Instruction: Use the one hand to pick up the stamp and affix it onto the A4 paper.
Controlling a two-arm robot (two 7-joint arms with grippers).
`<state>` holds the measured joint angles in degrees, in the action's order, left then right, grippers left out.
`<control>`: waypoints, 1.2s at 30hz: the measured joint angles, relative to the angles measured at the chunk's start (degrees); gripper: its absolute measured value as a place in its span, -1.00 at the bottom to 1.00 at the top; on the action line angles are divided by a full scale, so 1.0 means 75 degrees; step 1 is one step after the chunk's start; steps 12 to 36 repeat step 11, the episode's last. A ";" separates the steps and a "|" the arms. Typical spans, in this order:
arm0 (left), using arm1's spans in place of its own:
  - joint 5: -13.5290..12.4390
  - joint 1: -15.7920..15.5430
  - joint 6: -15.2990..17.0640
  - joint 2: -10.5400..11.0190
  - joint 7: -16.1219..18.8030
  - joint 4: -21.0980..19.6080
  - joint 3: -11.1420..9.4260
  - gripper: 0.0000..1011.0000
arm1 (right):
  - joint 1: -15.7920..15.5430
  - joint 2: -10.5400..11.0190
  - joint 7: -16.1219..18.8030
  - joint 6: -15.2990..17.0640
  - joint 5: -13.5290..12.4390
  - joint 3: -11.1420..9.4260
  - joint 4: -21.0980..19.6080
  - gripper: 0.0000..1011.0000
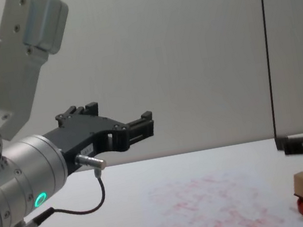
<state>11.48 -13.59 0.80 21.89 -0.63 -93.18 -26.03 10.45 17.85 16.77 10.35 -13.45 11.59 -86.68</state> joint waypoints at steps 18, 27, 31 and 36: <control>0.0000 0.0000 0.0000 0.0000 0.0001 0.0000 0.0000 0.96 | 0.0104 0.0022 0.0026 -0.0118 -0.0058 -0.0065 -0.0241 0.98; 0.0000 0.0000 0.0000 0.0000 0.0001 0.0000 0.0000 0.96 | 0.0104 0.0022 0.0026 -0.0118 -0.0058 -0.0065 -0.0241 0.98; 0.0000 0.0000 0.0000 0.0000 0.0001 0.0000 0.0000 0.96 | 0.0104 0.0022 0.0026 -0.0118 -0.0058 -0.0065 -0.0241 0.98; 0.0000 0.0000 0.0000 0.0000 0.0001 0.0000 0.0000 0.96 | 0.0104 0.0022 0.0026 -0.0118 -0.0058 -0.0065 -0.0241 0.98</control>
